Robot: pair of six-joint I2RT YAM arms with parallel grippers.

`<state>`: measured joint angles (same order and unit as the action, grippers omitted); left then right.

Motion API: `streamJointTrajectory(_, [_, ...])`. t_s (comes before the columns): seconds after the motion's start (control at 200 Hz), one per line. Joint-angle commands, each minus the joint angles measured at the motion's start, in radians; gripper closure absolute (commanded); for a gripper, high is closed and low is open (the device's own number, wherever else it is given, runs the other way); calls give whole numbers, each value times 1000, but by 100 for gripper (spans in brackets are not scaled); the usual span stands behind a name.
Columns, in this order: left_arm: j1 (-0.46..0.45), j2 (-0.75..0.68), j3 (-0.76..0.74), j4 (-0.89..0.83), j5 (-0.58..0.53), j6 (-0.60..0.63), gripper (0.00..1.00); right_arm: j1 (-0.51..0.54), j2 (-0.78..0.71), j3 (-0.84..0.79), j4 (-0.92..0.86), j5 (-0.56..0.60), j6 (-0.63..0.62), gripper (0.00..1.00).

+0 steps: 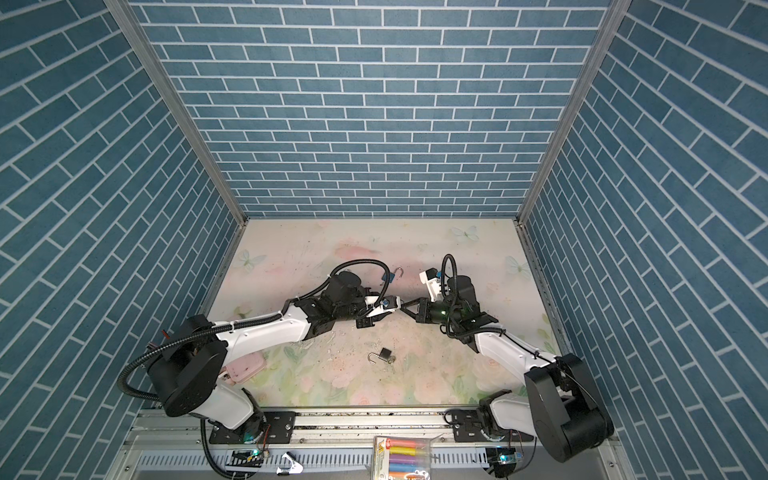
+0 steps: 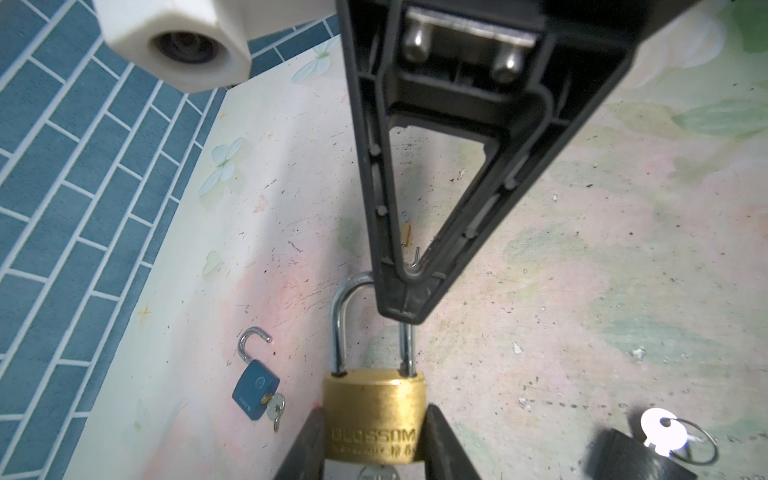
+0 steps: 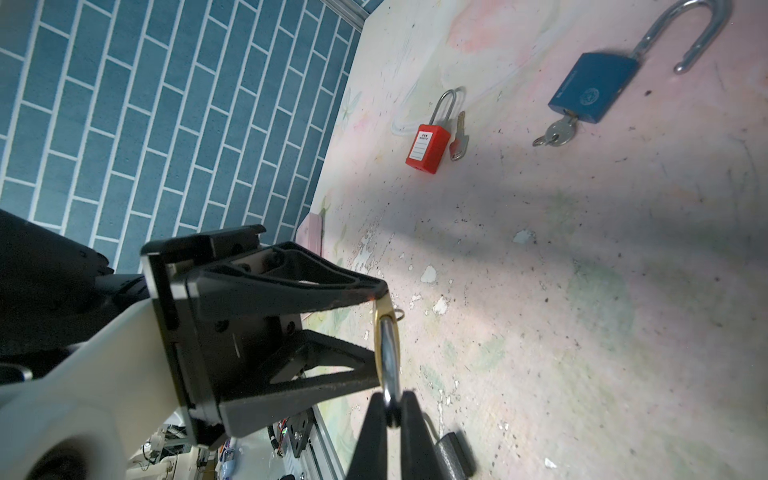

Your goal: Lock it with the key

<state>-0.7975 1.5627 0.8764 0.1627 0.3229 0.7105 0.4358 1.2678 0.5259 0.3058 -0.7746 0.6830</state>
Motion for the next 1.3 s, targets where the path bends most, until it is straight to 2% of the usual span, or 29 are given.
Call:
streamJointTrajectory(0.0, [-11,8,10,47,46,3,100,5,24,-18,81,-68,-46,100])
streamJointTrajectory(0.25, [-14,16,37,44,53,20,100,6,80,-30,131,-147,-40,100])
streamJointTrajectory(0.42, [-23,11,39,107,54,1,100,15,123,-31,148,-174,-28,100])
streamJointTrajectory(0.92, [-35,3,70,239,96,-81,100,49,196,-35,174,-192,-37,100])
streamJointTrajectory(1.295, [-40,7,99,272,119,-90,100,89,276,-36,214,-207,-39,100])
